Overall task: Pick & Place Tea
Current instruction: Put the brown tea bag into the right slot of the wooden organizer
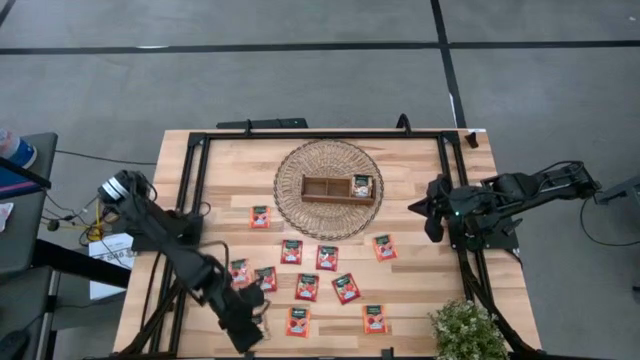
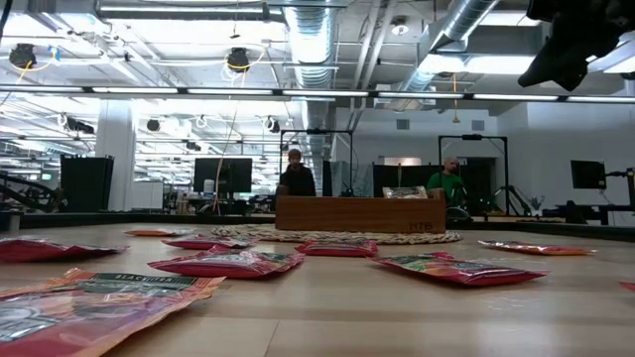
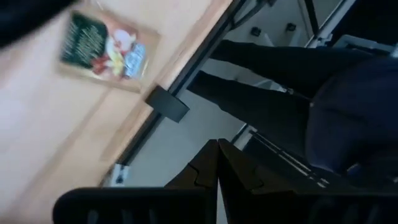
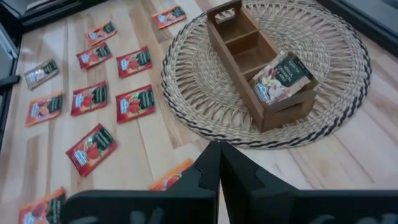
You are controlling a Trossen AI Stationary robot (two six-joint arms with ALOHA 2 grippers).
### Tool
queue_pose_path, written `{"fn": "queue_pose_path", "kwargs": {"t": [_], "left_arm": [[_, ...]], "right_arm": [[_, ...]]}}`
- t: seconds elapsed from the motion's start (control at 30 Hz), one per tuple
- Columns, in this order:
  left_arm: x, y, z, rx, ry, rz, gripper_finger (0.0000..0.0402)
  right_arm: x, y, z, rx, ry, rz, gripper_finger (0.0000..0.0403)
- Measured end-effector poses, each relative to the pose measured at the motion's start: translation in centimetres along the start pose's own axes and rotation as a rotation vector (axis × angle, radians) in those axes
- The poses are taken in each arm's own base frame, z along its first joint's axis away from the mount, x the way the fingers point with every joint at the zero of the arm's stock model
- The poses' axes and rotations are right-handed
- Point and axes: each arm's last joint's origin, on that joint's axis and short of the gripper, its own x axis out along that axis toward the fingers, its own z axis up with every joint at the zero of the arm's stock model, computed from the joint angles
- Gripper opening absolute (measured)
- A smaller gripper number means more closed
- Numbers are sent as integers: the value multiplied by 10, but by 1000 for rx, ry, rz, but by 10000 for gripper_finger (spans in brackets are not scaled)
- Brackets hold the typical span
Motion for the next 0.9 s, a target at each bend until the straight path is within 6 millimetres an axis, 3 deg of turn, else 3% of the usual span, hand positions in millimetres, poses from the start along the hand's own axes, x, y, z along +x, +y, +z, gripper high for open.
{"fn": "queue_pose_path", "kwargs": {"t": [0.3, 0.53, 0.9], "left_arm": [[41, 3, -4, 42, 25, 45, 0], [40, 16, 1, 150, -38, 175, 0], [39, 17, 5, 230, -153, 205, 0]], "right_arm": [[0, 1, 0, -46, 14, 29, 0], [0, 1, 0, -47, 15, 31, 0], [-4, -1, -3, -106, 31, 68, 0]]}}
